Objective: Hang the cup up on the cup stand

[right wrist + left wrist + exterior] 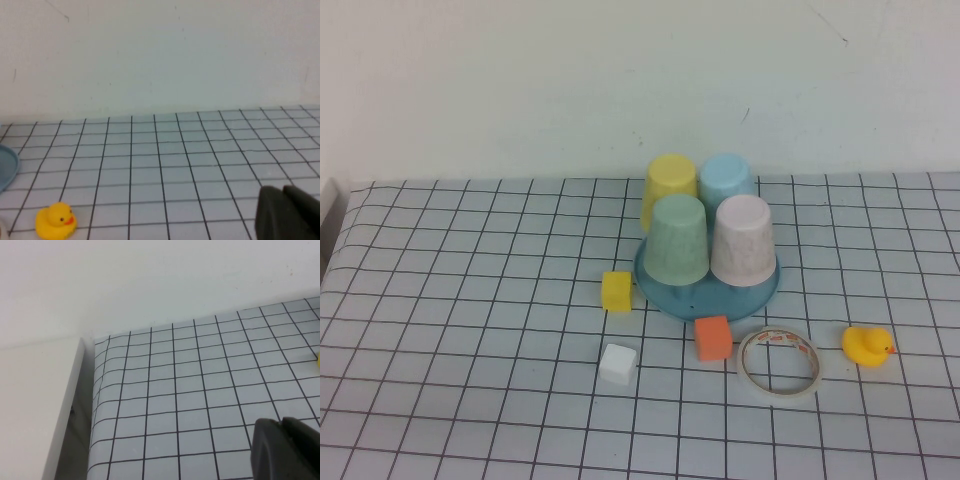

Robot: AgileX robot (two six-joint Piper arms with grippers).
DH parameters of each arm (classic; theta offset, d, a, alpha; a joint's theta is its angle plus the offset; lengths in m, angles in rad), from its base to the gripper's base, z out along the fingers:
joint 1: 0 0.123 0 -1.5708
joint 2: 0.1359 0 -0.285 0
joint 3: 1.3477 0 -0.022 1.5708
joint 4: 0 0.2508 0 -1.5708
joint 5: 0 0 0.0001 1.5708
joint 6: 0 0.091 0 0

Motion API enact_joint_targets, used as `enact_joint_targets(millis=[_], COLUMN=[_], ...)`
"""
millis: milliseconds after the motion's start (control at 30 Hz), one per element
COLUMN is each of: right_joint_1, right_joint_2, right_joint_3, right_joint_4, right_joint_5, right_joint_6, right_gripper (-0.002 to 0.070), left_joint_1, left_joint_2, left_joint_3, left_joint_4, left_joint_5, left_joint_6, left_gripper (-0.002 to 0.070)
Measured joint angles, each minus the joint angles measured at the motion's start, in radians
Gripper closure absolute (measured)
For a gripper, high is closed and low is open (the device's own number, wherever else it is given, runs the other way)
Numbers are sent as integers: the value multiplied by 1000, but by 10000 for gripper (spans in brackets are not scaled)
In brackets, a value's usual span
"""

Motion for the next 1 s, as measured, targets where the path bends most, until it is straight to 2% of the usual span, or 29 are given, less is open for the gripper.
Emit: enact_joint_targets(millis=[433,1000], right_joint_1=[58,58], right_joint_2=[-17,-17], right_joint_3=[38,36], right_joint_4=[-76,-79], right_joint_5=[175,183], right_joint_6=[97,101], right_gripper=[678,678], left_joint_1=[0,0], left_joint_2=[0,0], left_joint_3=[0,0], left_joint_4=[0,0], left_joint_5=[0,0], left_joint_6=[0,0], left_gripper=[675,675])
